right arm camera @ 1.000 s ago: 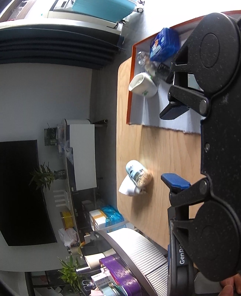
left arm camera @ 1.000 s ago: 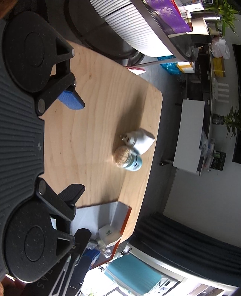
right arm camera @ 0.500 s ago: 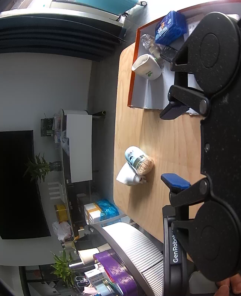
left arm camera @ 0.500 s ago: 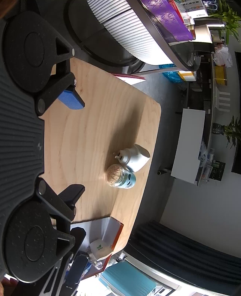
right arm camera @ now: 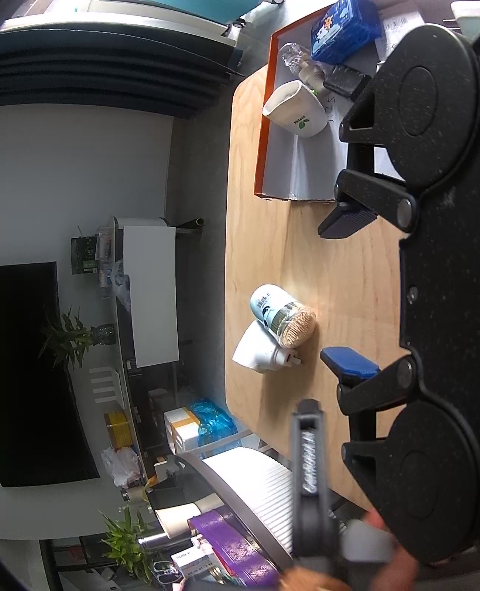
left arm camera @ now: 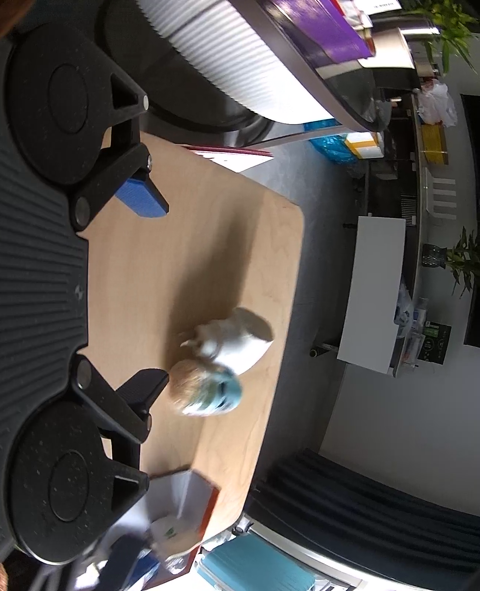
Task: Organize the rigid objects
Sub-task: 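Grasp the white elbow-shaped device with the left tool, then grasp the clear toothpick jar with blue lid with the right tool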
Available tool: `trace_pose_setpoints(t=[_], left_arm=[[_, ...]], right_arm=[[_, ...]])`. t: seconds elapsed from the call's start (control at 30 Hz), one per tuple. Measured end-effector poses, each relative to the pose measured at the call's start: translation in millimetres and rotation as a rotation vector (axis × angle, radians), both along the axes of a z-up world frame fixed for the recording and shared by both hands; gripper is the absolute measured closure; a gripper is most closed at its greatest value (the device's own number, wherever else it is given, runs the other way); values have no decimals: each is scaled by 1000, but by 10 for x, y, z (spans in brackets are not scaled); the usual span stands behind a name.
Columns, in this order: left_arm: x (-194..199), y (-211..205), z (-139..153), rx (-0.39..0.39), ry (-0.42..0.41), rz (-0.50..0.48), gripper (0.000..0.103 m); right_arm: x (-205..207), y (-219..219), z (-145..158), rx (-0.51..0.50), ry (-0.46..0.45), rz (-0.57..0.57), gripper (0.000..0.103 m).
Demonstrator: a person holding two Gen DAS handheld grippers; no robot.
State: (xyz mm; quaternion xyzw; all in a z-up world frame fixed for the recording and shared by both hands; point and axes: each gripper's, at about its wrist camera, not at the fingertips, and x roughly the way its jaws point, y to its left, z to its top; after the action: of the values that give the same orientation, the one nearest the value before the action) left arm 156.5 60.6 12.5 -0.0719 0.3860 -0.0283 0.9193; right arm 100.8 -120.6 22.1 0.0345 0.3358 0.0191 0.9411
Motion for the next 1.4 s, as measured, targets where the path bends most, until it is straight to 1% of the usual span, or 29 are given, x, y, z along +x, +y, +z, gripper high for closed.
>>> trace_pose_setpoints(t=[0.2,0.33,0.37,0.43,0.53,0.57,0.6,0.63,0.7,0.73,0.77,0.83,1.0,1.1,1.23,1.33,1.4], left_arm=[[491,-70,-146,10,-5,-43,10],[747,-170,-283,35,0,-77,9],[779,-187,-311,30,0,-91,7],[837,-223,-339,31,7,-115,8],[866,-269,-379,44,-5,-138,8],[866,-278,-394,45,-8,-141,9],[872,-282,-412,41,-4,-148,12],[874,-286,-432,38,1,-154,15],[862,-296,-462,33,4,-169,27],[851,-300,-465,38,-10,-177,32],[822,-315,-462,54,-23,-190,35],[810,-290,-458,43,-22,-182,36],[616,-25,-367,20,-33,-99,36],[463,90,-260,35,-43,-86,36],[259,192,-146,71,-68,-55,36],[119,301,-104,53,-73,-24,35],[114,318,-93,35,-69,-11,35]], right_arm=[[96,-26,-38,12,-4,-1,25],[142,-45,-56,25,-8,0,25],[152,-42,-57,21,-11,2,25],[172,-32,-65,15,-16,5,25],[214,-50,-91,27,-9,6,25],[229,-57,-101,28,-8,5,25],[248,-53,-106,29,-7,5,25],[266,-44,-107,29,-4,4,25],[319,-48,-133,36,4,0,25],[347,-50,-146,40,9,-4,25],[374,-52,-157,46,14,-6,25],[423,-44,-178,52,22,-7,25],[645,-12,-230,78,45,-13,24],[813,30,-289,108,56,-16,23],[1095,133,-436,90,89,-20,23],[1272,161,-550,143,124,-23,22],[1374,198,-607,157,144,-25,22]])
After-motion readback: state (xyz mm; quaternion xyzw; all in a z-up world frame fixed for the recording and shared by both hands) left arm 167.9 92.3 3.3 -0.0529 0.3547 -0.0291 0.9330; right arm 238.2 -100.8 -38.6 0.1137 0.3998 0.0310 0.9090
